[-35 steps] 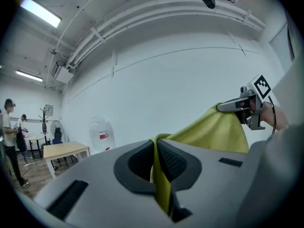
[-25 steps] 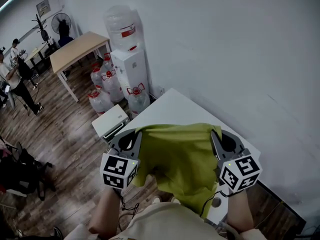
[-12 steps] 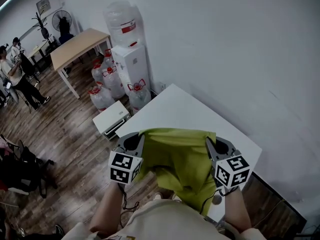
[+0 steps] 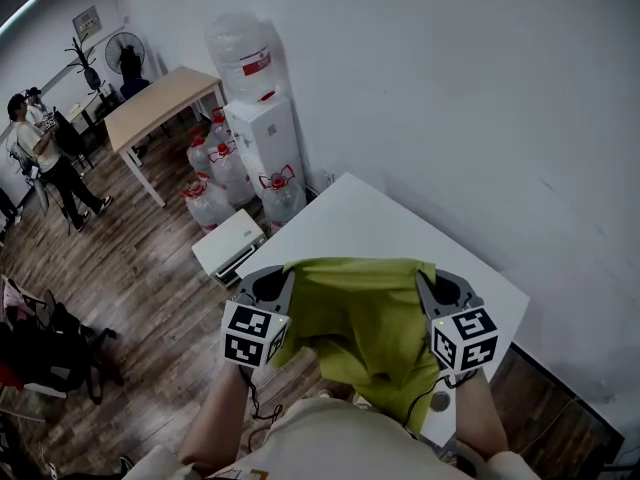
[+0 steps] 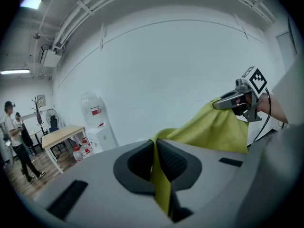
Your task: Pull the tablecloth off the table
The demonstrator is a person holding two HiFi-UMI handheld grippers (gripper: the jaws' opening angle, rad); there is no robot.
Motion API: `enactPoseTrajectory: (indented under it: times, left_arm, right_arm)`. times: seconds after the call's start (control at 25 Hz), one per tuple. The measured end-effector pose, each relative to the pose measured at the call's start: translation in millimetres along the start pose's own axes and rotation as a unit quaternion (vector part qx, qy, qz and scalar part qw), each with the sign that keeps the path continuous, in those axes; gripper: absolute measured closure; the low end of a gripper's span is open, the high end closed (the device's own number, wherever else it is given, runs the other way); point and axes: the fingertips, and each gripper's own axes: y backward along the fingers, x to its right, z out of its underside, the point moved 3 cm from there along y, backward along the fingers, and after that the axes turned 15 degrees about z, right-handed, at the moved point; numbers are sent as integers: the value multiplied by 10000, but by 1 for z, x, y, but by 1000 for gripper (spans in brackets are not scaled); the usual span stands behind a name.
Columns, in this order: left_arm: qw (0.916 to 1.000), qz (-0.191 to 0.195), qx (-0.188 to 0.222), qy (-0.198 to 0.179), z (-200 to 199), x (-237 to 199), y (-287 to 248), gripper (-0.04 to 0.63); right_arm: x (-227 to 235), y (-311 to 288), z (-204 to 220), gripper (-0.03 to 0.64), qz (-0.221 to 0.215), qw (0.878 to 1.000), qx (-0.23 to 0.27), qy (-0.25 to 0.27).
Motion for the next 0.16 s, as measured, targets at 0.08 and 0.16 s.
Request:
enactPoseTrajectory:
  times: [0.08, 0.16]
  left_arm:
    - [10000, 18, -6, -40, -3, 2, -1, 572]
    - [10000, 43, -4, -79, -6, 6, -2, 572]
  right_arm:
    - [4, 1, 0, 588, 12, 10000, 6, -20]
    - [7, 3, 0, 588, 28, 10000, 11, -43]
